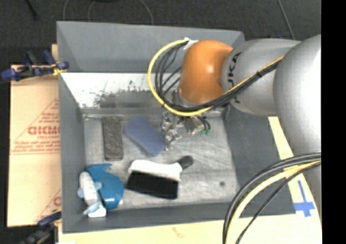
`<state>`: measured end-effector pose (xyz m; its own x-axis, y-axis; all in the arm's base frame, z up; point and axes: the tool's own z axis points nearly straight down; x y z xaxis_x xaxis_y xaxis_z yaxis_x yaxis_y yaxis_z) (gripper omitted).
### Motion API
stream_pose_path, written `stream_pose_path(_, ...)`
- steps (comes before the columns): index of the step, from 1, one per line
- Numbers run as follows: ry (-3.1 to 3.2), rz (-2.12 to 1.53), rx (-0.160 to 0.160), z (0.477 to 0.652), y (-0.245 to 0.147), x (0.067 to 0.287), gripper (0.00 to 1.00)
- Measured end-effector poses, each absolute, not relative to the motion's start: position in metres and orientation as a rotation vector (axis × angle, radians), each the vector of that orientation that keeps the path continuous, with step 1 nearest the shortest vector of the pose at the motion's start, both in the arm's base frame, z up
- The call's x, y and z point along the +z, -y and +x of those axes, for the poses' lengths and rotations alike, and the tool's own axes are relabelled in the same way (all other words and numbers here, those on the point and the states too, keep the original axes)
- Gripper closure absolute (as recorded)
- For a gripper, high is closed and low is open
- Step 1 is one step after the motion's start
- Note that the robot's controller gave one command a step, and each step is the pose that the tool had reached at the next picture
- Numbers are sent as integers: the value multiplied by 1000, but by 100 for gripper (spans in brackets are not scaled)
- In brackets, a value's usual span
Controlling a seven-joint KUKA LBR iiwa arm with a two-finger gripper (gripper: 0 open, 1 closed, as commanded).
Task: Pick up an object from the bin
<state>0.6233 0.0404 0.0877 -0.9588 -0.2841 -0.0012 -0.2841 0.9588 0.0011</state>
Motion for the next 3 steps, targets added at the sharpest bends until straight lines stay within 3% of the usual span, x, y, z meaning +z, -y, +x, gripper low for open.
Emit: stream_pose_path(3,-3107,-448,-1,624,-40,149,100)
